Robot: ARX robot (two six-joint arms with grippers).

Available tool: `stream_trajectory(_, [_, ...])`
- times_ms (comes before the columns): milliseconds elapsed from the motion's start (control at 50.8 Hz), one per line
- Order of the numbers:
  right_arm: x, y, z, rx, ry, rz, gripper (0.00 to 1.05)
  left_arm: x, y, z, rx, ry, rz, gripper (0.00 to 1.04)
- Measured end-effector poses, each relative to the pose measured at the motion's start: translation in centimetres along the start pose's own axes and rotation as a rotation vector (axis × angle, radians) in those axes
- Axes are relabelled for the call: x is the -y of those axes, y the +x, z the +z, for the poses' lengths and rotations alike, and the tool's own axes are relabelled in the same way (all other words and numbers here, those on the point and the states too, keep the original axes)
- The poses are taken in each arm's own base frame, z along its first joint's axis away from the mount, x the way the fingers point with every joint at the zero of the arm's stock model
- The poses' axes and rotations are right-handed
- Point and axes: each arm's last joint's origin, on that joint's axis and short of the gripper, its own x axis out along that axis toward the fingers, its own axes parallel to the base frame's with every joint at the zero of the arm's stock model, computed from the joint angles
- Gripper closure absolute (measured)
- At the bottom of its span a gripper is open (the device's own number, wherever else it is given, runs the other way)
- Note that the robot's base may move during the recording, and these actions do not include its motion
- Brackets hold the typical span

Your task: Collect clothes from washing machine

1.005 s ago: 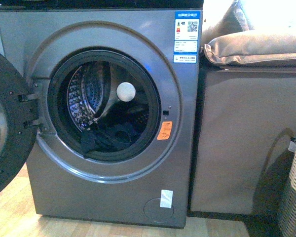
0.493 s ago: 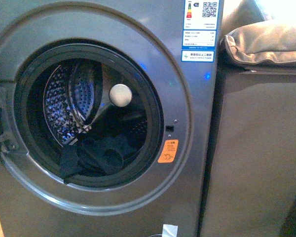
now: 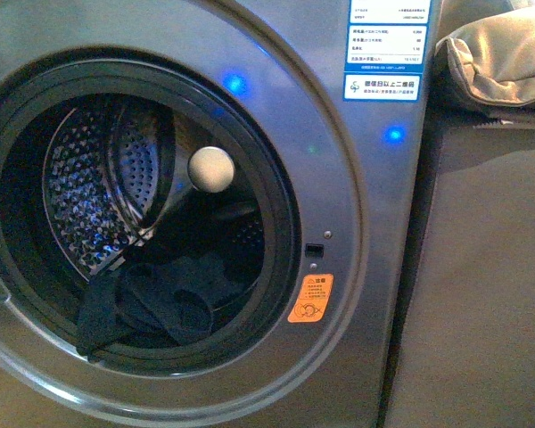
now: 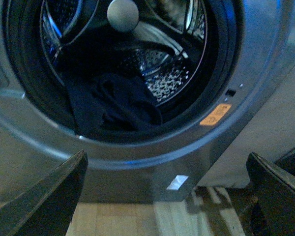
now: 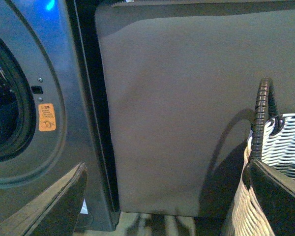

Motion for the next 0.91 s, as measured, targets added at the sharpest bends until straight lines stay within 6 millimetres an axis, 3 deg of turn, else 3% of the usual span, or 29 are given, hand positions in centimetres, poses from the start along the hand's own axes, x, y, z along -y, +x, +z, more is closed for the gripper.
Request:
stream_trajectory(99, [0.0, 0.0, 0.0, 0.000, 0.000, 0.000, 0.07, 0.4, 3.1, 1.7, 0.000, 0.008, -0.021, 0.07])
stream_trajectory(138, [0.0, 0.0, 0.0, 0.000, 0.000, 0.000, 0.07, 0.5, 5.6, 2.0, -0.031, 0.003, -0.013, 0.07])
stream_trajectory(276, [0.0, 0.0, 0.0, 0.000, 0.000, 0.000, 0.07, 0.3, 12.5, 1.1, -0.166, 0.003, 0.010, 0.07])
stream_trajectory(433, [0.0, 0.0, 0.0, 0.000, 0.000, 0.000, 0.07, -0.3, 17.8, 0.0, -0.236, 0.065, 0.050, 0.07])
stream_trajectory(906, [0.0, 0.0, 0.0, 0.000, 0.000, 0.000, 0.07, -3.3, 29.2, -2.9, -0.332, 0.161, 0.196, 0.07])
